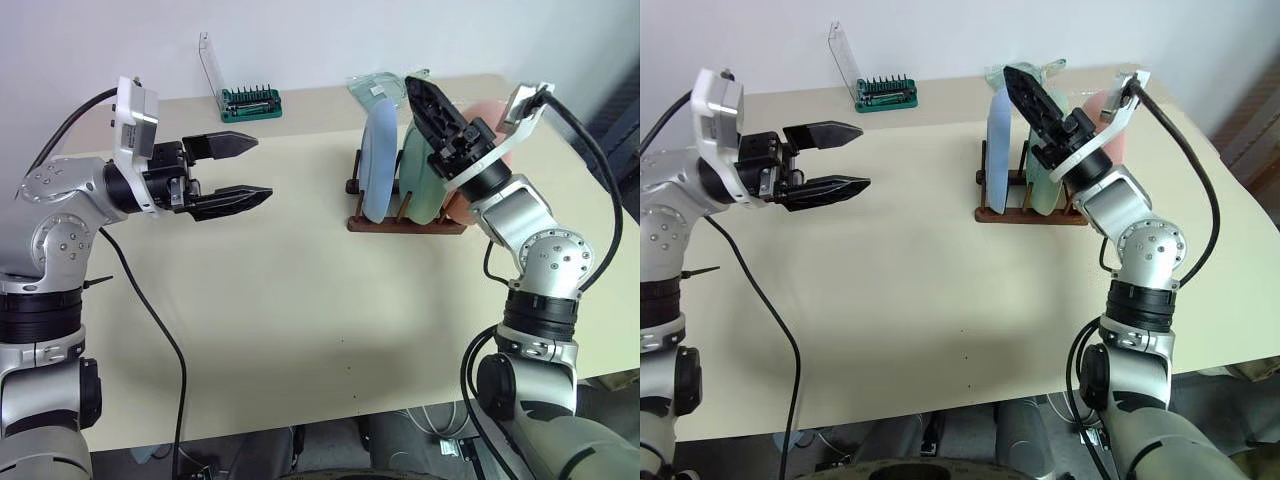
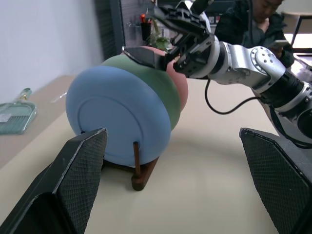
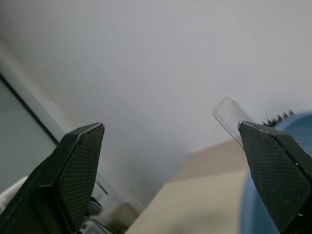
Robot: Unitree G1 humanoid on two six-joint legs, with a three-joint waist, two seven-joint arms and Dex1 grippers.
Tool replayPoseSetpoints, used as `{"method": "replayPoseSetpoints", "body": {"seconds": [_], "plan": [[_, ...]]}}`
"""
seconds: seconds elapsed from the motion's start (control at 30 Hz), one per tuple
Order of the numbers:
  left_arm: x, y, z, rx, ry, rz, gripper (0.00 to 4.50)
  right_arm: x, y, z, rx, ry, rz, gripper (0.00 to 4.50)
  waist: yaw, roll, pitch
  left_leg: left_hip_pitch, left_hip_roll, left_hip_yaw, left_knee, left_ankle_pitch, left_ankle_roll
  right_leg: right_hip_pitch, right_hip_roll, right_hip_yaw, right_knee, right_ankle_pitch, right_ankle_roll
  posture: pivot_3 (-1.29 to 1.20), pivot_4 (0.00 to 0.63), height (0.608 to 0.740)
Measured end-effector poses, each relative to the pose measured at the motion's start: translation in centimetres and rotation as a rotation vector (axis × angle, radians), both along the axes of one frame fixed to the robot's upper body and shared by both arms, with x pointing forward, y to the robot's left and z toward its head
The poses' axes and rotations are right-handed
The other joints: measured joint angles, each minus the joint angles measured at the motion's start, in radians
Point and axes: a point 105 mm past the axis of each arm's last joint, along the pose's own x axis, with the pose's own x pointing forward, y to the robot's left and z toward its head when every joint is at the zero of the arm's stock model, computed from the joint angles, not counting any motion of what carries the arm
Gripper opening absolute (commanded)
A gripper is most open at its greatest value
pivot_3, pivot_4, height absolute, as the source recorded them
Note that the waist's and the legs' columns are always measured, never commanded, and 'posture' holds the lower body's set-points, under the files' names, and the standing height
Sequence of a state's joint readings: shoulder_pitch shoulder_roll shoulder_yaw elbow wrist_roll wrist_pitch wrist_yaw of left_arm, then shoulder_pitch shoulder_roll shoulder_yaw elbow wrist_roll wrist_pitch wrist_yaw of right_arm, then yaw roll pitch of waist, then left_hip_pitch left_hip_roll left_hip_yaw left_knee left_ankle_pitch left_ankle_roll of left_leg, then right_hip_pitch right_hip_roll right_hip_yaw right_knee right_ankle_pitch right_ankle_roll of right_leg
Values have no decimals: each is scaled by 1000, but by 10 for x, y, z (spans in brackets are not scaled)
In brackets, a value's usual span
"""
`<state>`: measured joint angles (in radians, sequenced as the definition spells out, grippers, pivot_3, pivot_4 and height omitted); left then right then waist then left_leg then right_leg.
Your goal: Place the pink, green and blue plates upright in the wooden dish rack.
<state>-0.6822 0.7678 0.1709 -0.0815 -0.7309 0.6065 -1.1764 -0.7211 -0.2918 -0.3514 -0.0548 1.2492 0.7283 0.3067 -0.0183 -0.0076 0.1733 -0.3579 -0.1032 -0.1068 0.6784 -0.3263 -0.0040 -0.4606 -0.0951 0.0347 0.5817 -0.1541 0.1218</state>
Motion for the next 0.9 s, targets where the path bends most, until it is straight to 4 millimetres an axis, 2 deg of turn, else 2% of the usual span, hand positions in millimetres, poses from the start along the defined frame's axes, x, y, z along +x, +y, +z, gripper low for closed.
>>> {"method": "replayPoseSetpoints", "body": {"seconds": [0.1,0.23,0.3,0.43,0.53,0.7,0.77,0.9], "plan": [[1,-1,0,-9,1,0,4500,-17,0,16,14,-108,55,4477,2,0,0,0,0,0,0,0,0,0,0,0,0,0,0,0,150,735],[5,-5,-2,-15,-21,20,4500,-58,-6,28,-142,-317,146,4477,7,0,0,0,0,-1,1,-1,2,3,0,-1,-2,0,0,0,150,735],[8,-7,-5,12,-60,35,4500,-67,-16,16,-278,-350,135,4477,8,-1,0,1,0,-1,1,-2,4,4,0,-2,-2,0,0,0,150,735],[14,-17,-24,60,-102,40,4500,-85,-50,-27,-530,-297,105,4477,11,0,0,1,-1,0,2,-3,6,5,-2,-3,-2,0,1,0,150,735],[21,-16,-40,77,-102,59,4500,-103,-67,-44,-709,-328,46,4477,7,0,0,2,0,1,2,-4,6,5,-1,-3,-2,0,1,0,150,735],[21,-29,-51,98,-143,7,4500,-120,-88,-59,-827,-278,32,4477,13,0,0,3,0,1,3,-4,7,8,-1,-3,-2,0,1,0,150,735],[23,-28,-56,82,-130,5,4500,-124,-94,-65,-852,-258,24,4477,18,-1,0,3,0,0,5,-4,7,9,-1,-4,-3,0,1,0,150,735],[24,-29,-59,89,-150,7,4500,-127,-98,-63,-863,-269,13,4477,24,-1,0,4,0,0,5,-4,8,9,-2,-4,-3,0,1,0,150,735]]}}
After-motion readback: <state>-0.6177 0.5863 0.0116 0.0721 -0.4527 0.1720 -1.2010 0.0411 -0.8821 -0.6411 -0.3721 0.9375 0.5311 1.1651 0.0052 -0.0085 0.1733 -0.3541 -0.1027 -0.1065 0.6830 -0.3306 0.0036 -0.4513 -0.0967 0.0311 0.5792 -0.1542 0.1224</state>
